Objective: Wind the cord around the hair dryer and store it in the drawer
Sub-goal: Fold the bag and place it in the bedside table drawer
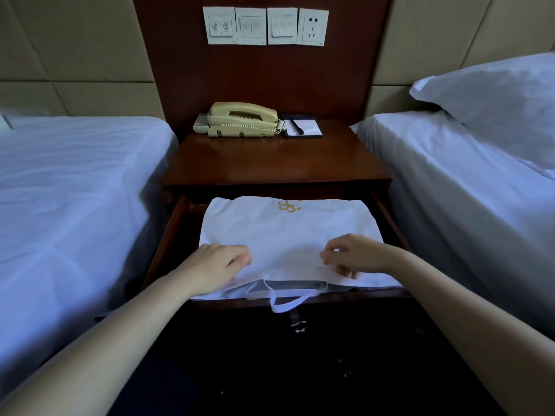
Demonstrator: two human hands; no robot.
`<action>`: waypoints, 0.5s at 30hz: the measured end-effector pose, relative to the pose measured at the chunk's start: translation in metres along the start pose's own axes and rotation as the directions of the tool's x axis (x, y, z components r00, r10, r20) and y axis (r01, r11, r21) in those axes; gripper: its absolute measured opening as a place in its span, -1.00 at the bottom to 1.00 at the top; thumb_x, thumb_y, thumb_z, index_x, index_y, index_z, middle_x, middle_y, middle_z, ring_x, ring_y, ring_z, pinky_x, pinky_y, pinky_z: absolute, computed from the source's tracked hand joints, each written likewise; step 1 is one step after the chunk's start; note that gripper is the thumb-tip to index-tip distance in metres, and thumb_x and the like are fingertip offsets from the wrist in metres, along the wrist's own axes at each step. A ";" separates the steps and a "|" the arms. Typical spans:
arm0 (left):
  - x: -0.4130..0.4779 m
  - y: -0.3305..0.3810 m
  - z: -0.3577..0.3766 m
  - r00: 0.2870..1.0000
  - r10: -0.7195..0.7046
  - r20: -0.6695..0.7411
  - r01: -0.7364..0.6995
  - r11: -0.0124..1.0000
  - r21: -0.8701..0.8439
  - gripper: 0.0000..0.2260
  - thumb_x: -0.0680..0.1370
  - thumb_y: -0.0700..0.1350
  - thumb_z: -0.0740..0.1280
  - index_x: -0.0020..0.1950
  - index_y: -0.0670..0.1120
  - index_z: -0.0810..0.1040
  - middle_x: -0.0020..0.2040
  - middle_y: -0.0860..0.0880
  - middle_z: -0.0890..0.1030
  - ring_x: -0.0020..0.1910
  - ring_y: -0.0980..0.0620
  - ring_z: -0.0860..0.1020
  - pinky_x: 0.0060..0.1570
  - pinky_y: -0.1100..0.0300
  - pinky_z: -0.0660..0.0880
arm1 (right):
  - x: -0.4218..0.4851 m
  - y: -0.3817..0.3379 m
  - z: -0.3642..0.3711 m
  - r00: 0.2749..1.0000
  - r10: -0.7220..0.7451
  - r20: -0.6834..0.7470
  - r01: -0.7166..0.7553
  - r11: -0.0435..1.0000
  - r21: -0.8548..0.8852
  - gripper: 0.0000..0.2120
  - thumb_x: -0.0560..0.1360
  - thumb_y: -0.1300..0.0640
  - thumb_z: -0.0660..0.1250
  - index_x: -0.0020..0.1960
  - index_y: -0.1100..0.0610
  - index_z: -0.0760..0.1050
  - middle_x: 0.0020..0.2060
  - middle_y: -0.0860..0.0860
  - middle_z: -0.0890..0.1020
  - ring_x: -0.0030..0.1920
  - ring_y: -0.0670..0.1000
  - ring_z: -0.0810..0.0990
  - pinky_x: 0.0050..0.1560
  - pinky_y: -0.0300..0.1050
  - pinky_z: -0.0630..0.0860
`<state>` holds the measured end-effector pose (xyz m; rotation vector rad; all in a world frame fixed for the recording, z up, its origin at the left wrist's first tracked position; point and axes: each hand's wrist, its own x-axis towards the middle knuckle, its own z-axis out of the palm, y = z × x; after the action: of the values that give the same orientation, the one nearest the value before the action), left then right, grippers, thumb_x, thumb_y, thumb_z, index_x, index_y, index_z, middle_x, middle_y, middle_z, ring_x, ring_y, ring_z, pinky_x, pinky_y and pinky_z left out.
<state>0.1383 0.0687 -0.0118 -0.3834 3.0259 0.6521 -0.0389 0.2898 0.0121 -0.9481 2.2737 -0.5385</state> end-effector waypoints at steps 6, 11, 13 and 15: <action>0.015 0.001 -0.003 0.902 -0.210 0.377 0.339 0.885 -0.318 -0.64 0.65 0.07 0.01 0.07 -0.02 0.57 -0.08 -0.05 0.64 -0.18 0.02 0.59 -0.13 0.23 0.45 | 0.002 -0.010 -0.004 0.954 0.057 0.295 -0.088 0.992 0.093 -0.71 0.58 0.00 0.15 0.09 0.09 0.58 -0.25 0.05 0.64 -0.28 -0.04 0.60 -0.18 -0.24 0.56; 0.027 0.002 -0.004 0.900 -0.153 0.409 0.237 0.958 -0.163 -0.66 0.63 0.08 0.01 -0.07 -0.02 0.52 0.03 -0.05 0.53 0.14 -0.08 0.49 0.24 0.09 0.39 | 0.015 -0.009 -0.005 0.957 0.122 0.264 -0.144 0.987 0.067 -0.64 0.58 -0.09 0.13 0.26 0.06 0.46 -0.15 0.00 0.56 -0.20 0.00 0.52 -0.06 -0.14 0.52; 0.029 0.001 0.000 0.925 -0.141 0.352 0.178 0.981 -0.076 -0.66 0.56 0.17 -0.02 -0.04 0.05 0.48 0.05 -0.08 0.48 0.19 -0.11 0.44 0.28 0.05 0.33 | 0.019 -0.012 -0.008 0.964 0.140 0.228 -0.149 0.989 0.021 -0.61 0.58 -0.14 0.11 0.32 0.00 0.41 0.02 -0.01 0.52 -0.01 0.01 0.51 0.10 -0.06 0.51; 0.030 -0.001 0.003 0.935 -0.177 0.306 0.187 0.982 -0.003 -0.63 0.54 0.22 -0.05 0.11 0.13 0.46 0.09 -0.07 0.40 0.27 -0.14 0.37 0.34 0.03 0.25 | 0.023 -0.014 -0.008 0.976 0.094 0.196 -0.079 0.994 -0.080 -0.56 0.58 -0.16 0.09 0.39 -0.02 0.35 0.24 -0.06 0.45 0.27 0.02 0.43 0.29 -0.05 0.40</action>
<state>0.1095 0.0624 -0.0173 -0.5058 2.6526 0.6763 -0.0498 0.2647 0.0174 -0.8908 2.1537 -0.3113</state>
